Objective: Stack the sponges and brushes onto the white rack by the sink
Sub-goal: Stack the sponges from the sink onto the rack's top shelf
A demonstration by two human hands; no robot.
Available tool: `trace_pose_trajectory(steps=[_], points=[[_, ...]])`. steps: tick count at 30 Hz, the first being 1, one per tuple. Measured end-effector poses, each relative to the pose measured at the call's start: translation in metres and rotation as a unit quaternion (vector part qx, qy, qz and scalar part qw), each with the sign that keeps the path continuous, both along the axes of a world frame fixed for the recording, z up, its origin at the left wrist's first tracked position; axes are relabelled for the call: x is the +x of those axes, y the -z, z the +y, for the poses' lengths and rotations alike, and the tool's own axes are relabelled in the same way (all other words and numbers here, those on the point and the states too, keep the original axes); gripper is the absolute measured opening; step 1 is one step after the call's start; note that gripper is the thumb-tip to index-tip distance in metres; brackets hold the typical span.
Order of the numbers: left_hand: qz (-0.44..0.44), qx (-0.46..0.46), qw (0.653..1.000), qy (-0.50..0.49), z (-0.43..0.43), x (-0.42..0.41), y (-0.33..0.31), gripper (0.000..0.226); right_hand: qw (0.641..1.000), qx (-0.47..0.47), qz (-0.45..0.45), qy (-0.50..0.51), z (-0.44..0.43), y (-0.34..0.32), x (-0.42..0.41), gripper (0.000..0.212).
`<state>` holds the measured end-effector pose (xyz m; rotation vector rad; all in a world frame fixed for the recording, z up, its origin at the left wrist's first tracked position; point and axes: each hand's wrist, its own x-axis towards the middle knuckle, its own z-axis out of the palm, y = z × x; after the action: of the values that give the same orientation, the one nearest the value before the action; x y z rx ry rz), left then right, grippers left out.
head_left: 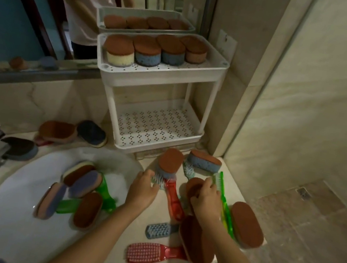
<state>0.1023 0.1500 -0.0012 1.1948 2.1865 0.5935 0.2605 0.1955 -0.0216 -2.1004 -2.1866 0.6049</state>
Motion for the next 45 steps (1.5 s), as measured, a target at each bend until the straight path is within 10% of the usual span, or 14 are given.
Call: trace_pose_trajectory(steps=[11, 17, 30, 45], points=[[0.141, -0.057, 0.982, 0.110, 0.062, 0.005, -0.001, 0.077, 0.998, -0.036, -0.047, -0.035, 0.014, 0.005, -0.011, 0.078], [0.132, -0.078, 0.983, 0.097, 0.083, 0.013, 0.006, 0.087, 0.997, -0.034, 0.073, 0.003, 0.026, 0.000, 0.000, 0.075], [-0.028, 0.054, 0.998, 0.006, 0.054, 0.000, -0.065, 0.055, 0.943, 0.024, 0.321, 0.080, 0.047, -0.070, 0.001, 0.052], [0.152, 0.301, 0.941, 0.014, 0.034, -0.050, -0.239, 0.088, 0.864, 0.289, 0.388, -0.140, 0.077, -0.229, -0.050, 0.072]])
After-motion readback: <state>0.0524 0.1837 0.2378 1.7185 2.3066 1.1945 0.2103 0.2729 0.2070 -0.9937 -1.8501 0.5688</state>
